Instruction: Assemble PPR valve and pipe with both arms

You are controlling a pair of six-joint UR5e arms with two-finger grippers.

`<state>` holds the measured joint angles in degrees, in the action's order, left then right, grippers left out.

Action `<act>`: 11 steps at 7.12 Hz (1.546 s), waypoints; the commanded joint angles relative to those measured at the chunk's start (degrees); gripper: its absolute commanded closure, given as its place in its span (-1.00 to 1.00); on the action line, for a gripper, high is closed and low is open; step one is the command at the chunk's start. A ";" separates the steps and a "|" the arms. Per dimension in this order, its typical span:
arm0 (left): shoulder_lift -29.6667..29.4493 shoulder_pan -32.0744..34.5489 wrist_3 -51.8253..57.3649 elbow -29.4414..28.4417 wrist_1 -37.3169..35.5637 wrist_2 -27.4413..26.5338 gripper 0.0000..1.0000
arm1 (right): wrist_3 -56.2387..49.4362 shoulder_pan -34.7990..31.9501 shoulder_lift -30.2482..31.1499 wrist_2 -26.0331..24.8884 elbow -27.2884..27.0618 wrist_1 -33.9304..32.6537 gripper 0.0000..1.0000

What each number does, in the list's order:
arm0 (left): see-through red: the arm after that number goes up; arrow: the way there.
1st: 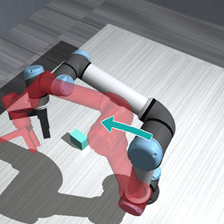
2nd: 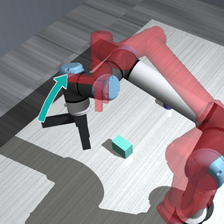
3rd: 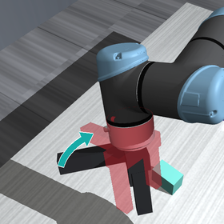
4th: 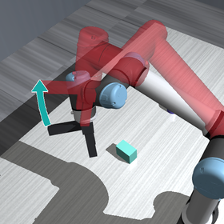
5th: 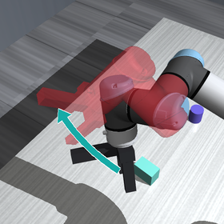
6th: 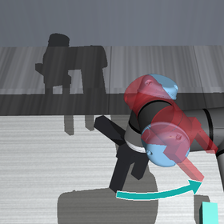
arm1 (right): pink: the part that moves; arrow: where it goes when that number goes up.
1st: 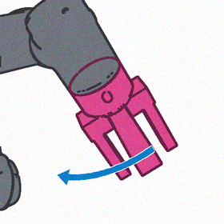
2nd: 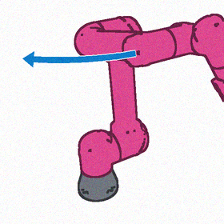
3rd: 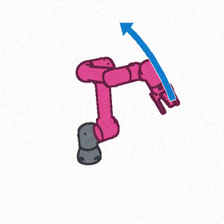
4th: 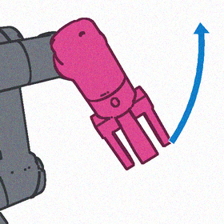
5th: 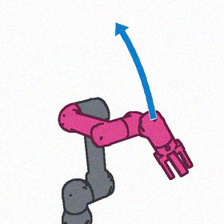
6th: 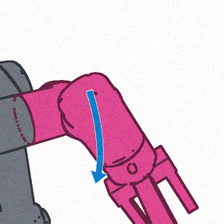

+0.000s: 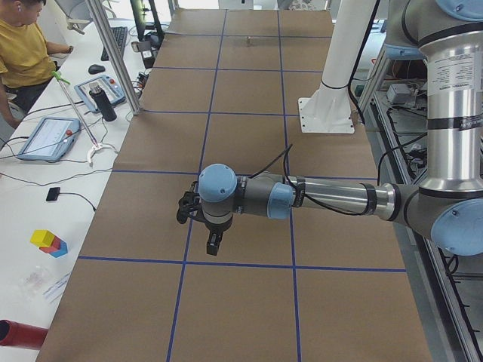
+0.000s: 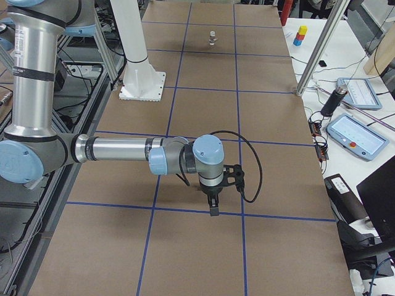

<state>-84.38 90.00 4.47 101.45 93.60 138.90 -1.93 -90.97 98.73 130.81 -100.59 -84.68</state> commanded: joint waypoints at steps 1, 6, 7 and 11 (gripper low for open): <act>-2.88 0.00 -0.25 -0.55 6.72 0.32 -1.00 | 0.00 0.00 0.23 1.90 0.31 0.04 -0.99; -2.11 -8.92 -15.95 0.51 28.14 0.49 -1.00 | 0.00 0.00 1.02 3.66 0.49 0.04 -0.99; -2.28 -13.05 -18.76 1.37 28.91 0.84 -1.00 | 0.00 0.00 1.03 3.57 0.57 0.04 -0.99; -0.71 -27.27 -33.85 4.79 29.09 -8.84 -1.00 | 0.00 0.00 1.11 3.57 0.66 -0.05 -0.99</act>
<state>-85.78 68.59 -23.21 104.29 122.63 136.40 -1.93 -90.97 99.81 134.39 -99.94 -84.66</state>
